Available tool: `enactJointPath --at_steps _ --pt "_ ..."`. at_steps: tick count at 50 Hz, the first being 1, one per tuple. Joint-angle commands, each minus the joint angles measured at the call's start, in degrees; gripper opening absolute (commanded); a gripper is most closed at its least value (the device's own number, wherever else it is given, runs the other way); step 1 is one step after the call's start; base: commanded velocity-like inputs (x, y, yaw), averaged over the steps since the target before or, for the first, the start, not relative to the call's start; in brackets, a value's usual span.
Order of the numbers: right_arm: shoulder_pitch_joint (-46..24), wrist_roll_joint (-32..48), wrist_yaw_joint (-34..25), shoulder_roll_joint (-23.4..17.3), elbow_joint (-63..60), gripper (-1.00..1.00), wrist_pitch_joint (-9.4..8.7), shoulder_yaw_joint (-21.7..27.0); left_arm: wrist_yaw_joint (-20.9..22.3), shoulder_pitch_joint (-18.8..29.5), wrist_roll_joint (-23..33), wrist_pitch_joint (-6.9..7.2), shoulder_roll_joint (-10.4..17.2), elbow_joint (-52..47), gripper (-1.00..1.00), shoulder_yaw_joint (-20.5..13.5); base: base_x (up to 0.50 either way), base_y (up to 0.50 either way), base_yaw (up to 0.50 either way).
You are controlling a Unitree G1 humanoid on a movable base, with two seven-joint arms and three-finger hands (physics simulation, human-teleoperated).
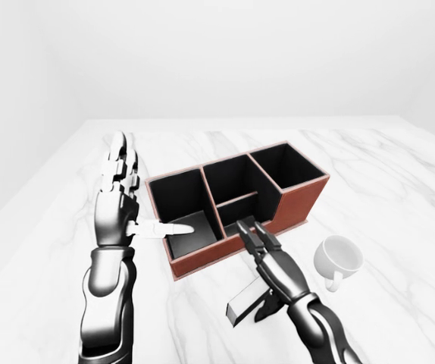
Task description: Pick up the book and place it in the front compartment of the caddy.
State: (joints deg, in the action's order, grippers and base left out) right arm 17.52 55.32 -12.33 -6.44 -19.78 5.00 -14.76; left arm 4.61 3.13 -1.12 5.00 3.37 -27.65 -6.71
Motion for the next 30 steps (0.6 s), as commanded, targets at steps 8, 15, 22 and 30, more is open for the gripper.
enactJointPath --at_steps 8,15,22,30 --pt "0.07 0.11 1.04 -0.19 2.08 1.00 0.00 -0.58 0.06 -0.33 0.18 0.00 -0.08 0.07 1.00 0.18 0.00 0.00 0.00" --pt "0.09 0.39 1.96 -0.38 3.41 1.00 0.00 -0.76 0.07 -0.35 0.23 0.00 -0.12 0.10 1.00 0.17 0.00 0.00 0.00" --pt "0.00 0.57 2.62 -0.43 4.56 1.00 0.00 -0.87 0.09 -0.22 0.20 0.00 -0.07 0.23 1.00 0.10 0.00 0.00 0.00" --pt "-0.20 0.90 3.46 -0.47 6.11 1.00 0.00 -0.95 0.07 -0.24 0.28 0.00 -0.10 0.59 1.00 0.18 0.00 0.00 0.00"
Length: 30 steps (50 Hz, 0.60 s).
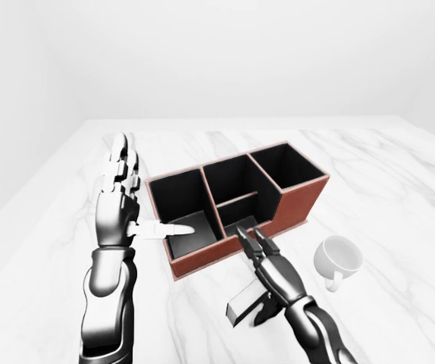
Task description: Pick up the book and place it in the front compartment of the caddy.
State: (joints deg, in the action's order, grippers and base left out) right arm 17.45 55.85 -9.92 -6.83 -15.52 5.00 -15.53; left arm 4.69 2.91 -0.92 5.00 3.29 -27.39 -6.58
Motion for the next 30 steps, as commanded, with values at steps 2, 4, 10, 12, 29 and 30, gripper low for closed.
enactJointPath --at_steps 2,4,10,12,29,30 --pt "-0.12 0.44 1.22 -0.09 2.15 1.00 0.00 -0.20 0.02 -0.06 0.08 0.00 -0.02 0.23 1.00 0.08 0.00 0.00 0.00" --pt "-0.17 0.48 1.25 -0.08 2.30 1.00 0.00 -0.21 0.03 -0.05 0.09 0.00 -0.02 0.29 1.00 0.08 0.00 0.00 0.00" --pt "-0.17 0.59 1.31 -0.08 2.53 1.00 0.00 -0.30 0.06 -0.18 0.14 0.00 -0.03 0.12 1.00 0.13 0.00 0.00 0.00" --pt "-0.16 0.66 1.45 -0.08 2.76 1.00 0.00 -0.38 0.07 -0.20 0.15 0.00 -0.04 0.12 1.00 0.11 0.00 0.00 0.00" --pt "-0.39 1.19 2.34 -0.16 4.33 1.00 0.00 -0.85 0.08 -0.27 0.27 0.00 -0.10 0.31 1.00 0.21 0.00 0.00 0.00" --pt "-0.42 1.19 2.31 -0.14 4.31 1.00 0.00 -0.84 0.09 -0.34 0.28 0.00 -0.11 0.12 1.00 0.25 0.00 0.00 0.00"
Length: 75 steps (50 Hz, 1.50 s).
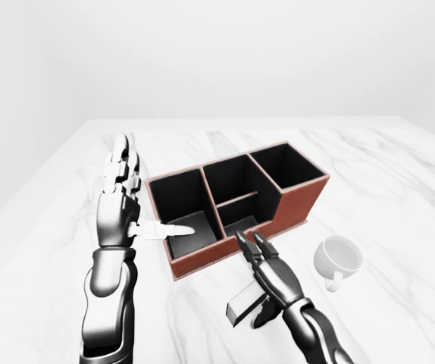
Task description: Pick up the book and place it in the front compartment of the caddy.
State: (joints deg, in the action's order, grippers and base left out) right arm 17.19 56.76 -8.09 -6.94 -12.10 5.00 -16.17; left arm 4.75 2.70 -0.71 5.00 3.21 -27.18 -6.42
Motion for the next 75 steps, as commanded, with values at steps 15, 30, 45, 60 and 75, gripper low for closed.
enactJointPath --at_steps 15,30,45,60,75 --pt "-0.47 0.53 0.36 0.14 0.82 1.00 0.00 -0.71 0.00 -0.07 0.15 0.00 -0.08 0.26 1.00 0.13 0.00 0.00 0.00" --pt "-0.01 -0.03 0.28 0.01 0.39 -1.00 0.00 -0.93 0.02 -0.13 0.18 0.00 -0.07 -0.17 1.00 0.09 0.00 0.00 0.00" --pt "0.11 -0.09 -0.02 -0.14 -0.62 -1.00 0.00 -0.92 0.04 -0.20 0.28 0.00 -0.13 0.41 1.00 0.24 0.00 0.00 0.00" --pt "-2.02 -1.94 -5.59 0.96 -7.12 -1.00 0.00 1.95 -0.02 -0.02 0.17 0.00 -0.04 0.25 1.00 0.12 0.00 0.00 0.00" --pt "-3.42 -2.83 -10.59 1.99 -13.37 -1.00 0.00 3.91 -0.06 0.12 0.21 0.00 -0.05 0.01 1.00 0.16 0.00 0.00 0.00"
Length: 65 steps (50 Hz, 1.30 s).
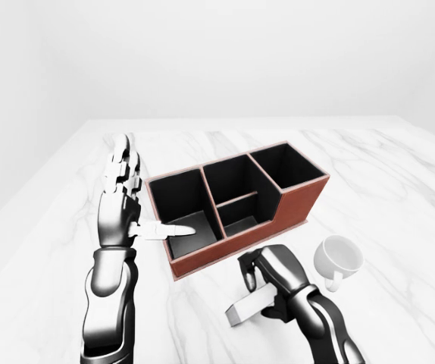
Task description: Pick up the book and place it in the front compartment of the caddy.
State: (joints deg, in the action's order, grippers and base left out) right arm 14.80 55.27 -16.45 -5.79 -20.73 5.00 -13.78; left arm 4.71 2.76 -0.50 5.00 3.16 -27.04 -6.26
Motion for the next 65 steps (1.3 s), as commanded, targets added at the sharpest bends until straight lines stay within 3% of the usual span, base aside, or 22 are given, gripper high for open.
enactJointPath --at_steps 1,55,65 --pt "-1.09 -1.36 -2.35 0.86 -4.88 -1.00 0.00 1.59 -0.02 0.06 0.01 0.00 0.01 -0.13 1.00 0.01 0.00 0.00 0.00" --pt "-14.62 -3.87 -15.81 3.41 -16.15 -1.00 0.00 7.98 -0.10 0.02 -0.01 0.00 0.09 0.43 1.00 -0.20 0.00 0.00 0.00" --pt "-18.59 -4.22 -17.86 3.47 -16.79 -1.00 -2.78 9.05 -0.14 0.06 0.03 0.00 0.06 0.85 1.00 -0.18 0.00 0.00 0.00"
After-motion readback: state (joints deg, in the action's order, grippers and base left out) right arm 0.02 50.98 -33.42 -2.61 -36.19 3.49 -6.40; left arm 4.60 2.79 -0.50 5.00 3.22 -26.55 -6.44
